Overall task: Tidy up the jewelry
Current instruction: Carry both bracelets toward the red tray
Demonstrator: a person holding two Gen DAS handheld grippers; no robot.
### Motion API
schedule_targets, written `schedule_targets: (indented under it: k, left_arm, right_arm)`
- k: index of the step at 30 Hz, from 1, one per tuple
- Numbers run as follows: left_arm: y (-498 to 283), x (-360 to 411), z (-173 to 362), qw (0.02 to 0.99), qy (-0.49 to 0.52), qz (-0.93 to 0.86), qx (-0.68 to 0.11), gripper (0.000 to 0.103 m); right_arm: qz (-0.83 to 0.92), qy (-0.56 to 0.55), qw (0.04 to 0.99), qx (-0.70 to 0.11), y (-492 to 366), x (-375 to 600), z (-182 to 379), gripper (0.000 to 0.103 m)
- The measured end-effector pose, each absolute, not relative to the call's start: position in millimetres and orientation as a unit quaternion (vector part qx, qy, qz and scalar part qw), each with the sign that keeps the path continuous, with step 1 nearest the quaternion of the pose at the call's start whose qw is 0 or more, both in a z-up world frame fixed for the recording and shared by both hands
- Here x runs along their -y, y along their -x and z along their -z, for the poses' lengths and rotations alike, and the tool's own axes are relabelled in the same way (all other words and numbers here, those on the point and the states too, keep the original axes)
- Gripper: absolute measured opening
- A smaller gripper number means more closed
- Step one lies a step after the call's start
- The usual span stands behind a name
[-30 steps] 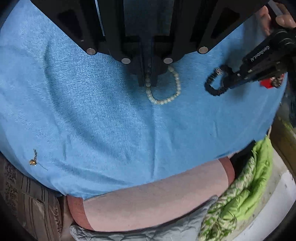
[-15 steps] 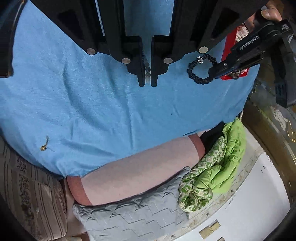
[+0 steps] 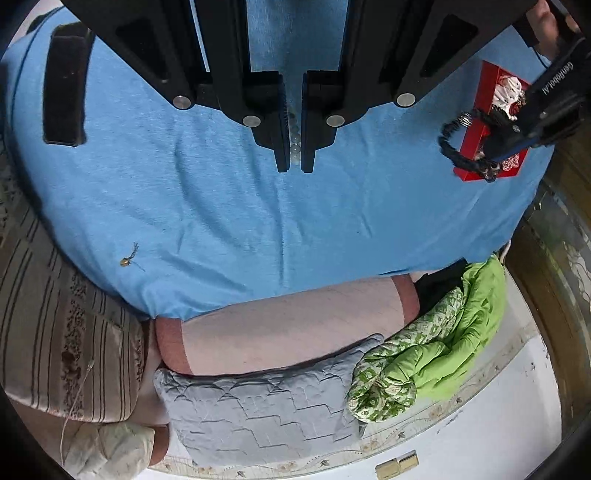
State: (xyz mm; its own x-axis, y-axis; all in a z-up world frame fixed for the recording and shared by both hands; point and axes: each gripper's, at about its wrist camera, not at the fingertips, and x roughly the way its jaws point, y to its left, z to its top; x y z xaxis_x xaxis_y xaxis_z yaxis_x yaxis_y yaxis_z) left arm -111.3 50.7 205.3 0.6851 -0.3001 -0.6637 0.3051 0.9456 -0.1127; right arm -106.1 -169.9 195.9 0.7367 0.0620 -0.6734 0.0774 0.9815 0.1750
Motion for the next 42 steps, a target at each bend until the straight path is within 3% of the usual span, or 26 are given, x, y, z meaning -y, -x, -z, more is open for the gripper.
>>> schedule_targets:
  k: [11,26,42]
  left_arm:
    - [133,-157,-185,0.925,0.039,0.052,-0.375,0.008]
    - [149,-314,-146,0.914,0.101,-0.084,-0.385,0.008]
    - [129,-369,-103,0.898,0.142,-0.092,-0.406,0.008]
  right_arm:
    - [-0.052,-0.022,0.926,-0.373,118,85,-204,0.007]
    - [-0.228,-0.006,0.892,-0.39,102,-63,-205,0.007]
    - [-0.316,0.005,0.841,-0.439,55,-190,-170,0.007]
